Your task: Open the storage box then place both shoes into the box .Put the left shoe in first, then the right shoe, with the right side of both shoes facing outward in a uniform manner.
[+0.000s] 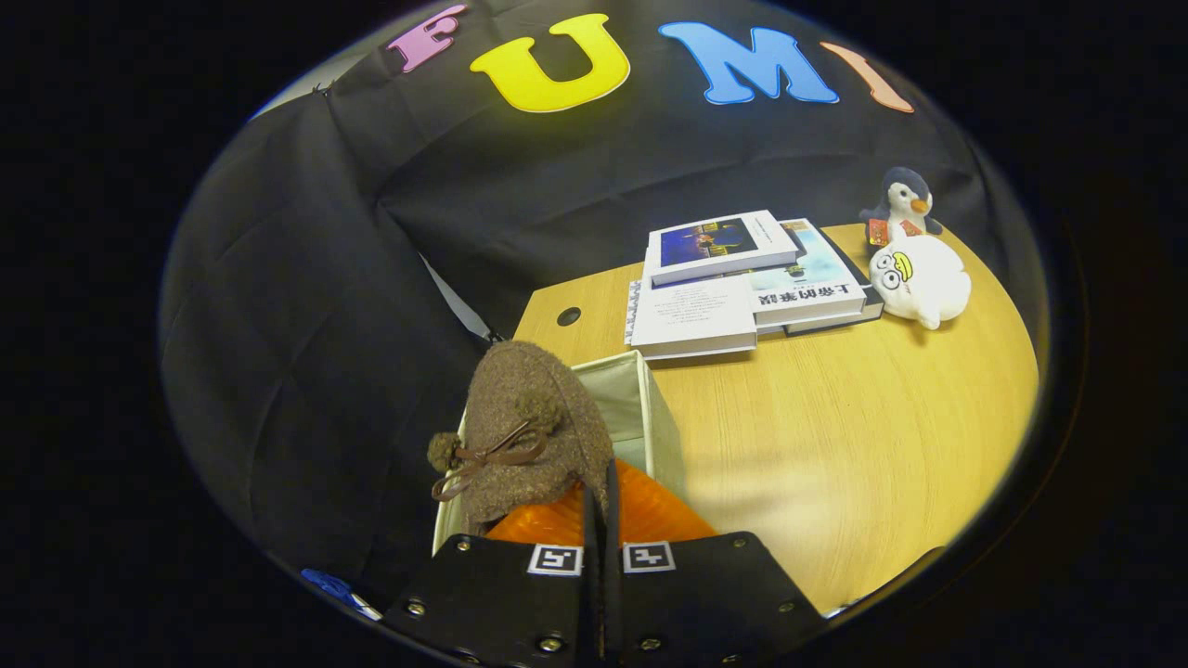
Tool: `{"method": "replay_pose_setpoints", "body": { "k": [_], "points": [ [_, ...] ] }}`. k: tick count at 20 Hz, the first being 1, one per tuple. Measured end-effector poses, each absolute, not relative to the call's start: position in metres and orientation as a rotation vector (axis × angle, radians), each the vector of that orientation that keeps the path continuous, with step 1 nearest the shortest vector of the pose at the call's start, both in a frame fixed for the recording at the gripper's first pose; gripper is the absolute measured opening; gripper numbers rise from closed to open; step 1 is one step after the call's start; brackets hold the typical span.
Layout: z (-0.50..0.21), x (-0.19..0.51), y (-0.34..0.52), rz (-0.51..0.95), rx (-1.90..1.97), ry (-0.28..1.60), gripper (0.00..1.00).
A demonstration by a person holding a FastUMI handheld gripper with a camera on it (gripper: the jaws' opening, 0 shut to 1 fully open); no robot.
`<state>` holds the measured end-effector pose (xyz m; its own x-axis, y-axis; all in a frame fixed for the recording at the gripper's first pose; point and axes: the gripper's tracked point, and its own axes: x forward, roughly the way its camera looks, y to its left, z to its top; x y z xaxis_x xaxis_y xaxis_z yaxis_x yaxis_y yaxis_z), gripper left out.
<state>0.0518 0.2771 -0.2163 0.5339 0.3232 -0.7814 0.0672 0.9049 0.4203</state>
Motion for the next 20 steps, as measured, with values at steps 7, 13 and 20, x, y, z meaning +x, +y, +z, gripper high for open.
{"method": "replay_pose_setpoints", "body": {
  "k": [7,13,20],
  "points": [
    [-0.240,0.042,0.282,0.136,0.411,1.039,0.11],
    [-0.197,0.052,0.266,0.187,0.375,0.897,0.98],
    [-0.129,0.056,0.189,0.223,0.273,0.693,0.98]
  ]
}}
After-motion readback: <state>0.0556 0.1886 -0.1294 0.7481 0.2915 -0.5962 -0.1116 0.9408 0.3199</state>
